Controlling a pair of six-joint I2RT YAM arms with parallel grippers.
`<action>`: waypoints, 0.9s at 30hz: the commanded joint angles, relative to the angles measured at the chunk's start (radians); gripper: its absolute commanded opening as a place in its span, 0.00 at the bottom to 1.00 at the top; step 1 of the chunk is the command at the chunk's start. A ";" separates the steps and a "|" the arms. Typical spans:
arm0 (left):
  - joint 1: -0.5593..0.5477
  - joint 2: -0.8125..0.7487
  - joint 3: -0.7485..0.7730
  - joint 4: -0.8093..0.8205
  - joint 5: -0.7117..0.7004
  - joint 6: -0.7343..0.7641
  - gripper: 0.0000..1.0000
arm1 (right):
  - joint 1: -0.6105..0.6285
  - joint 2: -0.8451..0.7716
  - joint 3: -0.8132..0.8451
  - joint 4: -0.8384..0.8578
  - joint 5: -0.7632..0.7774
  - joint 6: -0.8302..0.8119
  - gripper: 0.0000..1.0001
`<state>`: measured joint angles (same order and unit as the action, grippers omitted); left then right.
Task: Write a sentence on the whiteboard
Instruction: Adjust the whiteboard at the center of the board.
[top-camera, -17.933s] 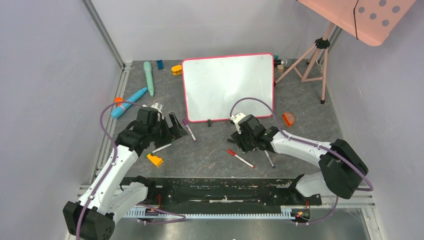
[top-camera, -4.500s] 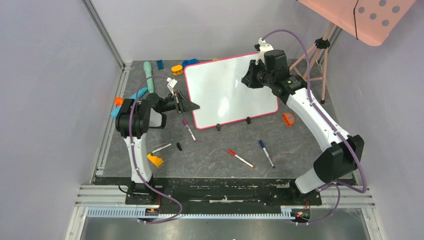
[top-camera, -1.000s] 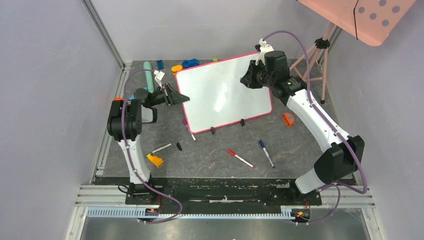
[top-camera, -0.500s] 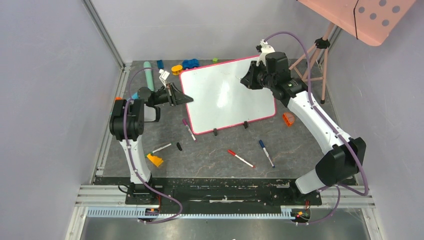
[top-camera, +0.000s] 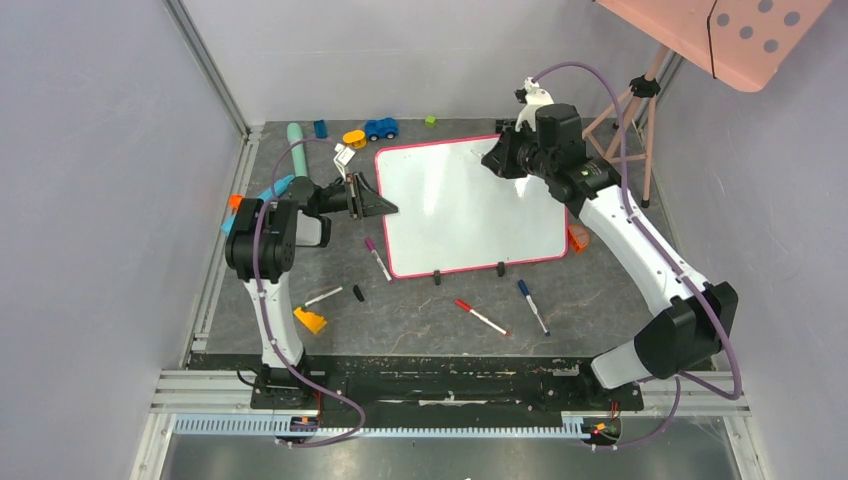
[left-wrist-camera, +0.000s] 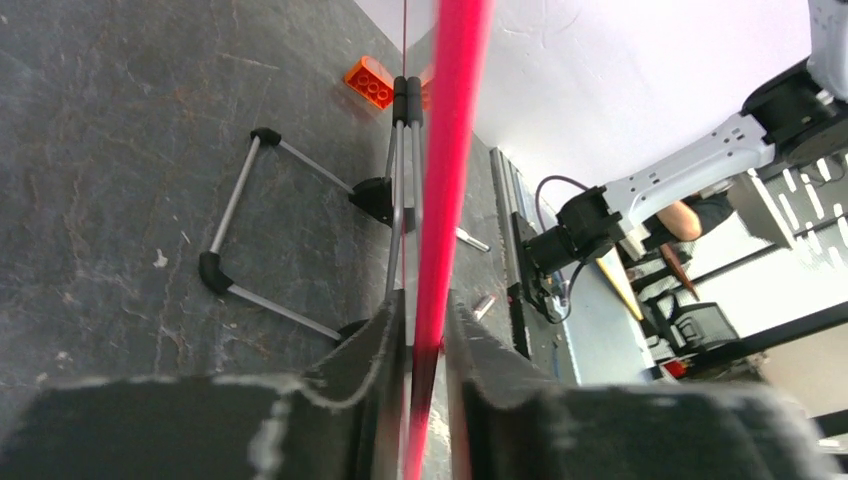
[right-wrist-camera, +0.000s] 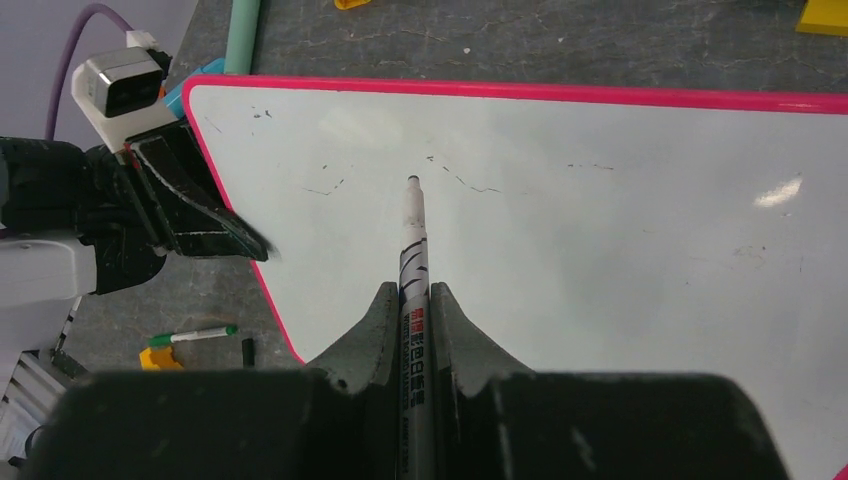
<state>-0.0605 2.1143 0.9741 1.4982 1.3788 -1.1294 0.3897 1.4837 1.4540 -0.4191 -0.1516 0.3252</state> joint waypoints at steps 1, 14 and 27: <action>-0.003 -0.028 -0.018 0.059 -0.003 -0.019 0.39 | -0.003 -0.064 -0.012 0.035 -0.022 0.001 0.00; -0.003 -0.064 -0.091 0.059 -0.070 0.010 0.93 | -0.003 -0.114 -0.067 0.066 -0.080 -0.011 0.00; 0.000 -0.183 -0.287 0.059 -0.233 0.130 0.92 | -0.003 -0.110 -0.046 0.074 -0.083 -0.014 0.00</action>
<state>-0.0612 1.9705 0.7155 1.4975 1.1946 -1.0222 0.3897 1.4017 1.3872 -0.3775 -0.2287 0.3222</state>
